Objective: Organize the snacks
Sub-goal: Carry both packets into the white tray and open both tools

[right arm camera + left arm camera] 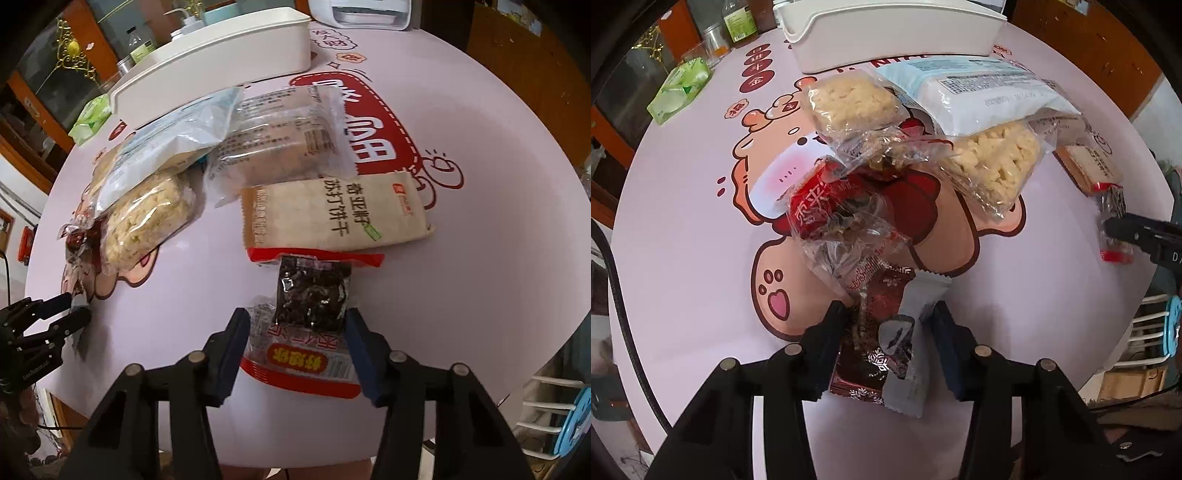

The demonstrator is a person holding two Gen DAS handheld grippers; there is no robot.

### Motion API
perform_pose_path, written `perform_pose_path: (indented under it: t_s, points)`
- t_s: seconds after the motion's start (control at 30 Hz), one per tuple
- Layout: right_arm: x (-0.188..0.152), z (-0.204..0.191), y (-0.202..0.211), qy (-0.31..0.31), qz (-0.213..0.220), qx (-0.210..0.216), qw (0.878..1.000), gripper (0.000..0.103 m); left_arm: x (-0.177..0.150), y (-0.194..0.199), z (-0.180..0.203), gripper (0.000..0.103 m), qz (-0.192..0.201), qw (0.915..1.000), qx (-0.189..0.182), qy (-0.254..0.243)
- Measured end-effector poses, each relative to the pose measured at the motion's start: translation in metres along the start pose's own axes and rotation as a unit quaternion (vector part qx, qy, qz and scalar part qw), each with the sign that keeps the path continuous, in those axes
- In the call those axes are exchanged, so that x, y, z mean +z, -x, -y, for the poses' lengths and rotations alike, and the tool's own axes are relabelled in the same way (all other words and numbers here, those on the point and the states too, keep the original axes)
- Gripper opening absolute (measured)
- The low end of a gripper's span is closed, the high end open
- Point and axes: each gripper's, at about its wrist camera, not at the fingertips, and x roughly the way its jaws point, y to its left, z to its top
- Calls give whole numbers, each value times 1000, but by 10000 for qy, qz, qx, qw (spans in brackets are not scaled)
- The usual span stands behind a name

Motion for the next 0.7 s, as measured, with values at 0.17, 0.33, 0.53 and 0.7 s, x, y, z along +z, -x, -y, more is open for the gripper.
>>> perform_pose_path:
  t_s: [0.17,0.33,0.53,0.7]
  points:
    - [-3,-8,6,94,-39,139,9999,49,-2,3,12,36,-48,9999,106,-71]
    - [-7,-19,27,329,82,211,9992,49,-7,14,24,35,-26,9999,-61,-115]
    - [4,-38,70,506,531,318,9968,49,7,64,28,35,454,9984,-270,-216]
    - [29,-59,108,621,1004,409,9922,49,35,124,20,35,1280,9909,-381,-172]
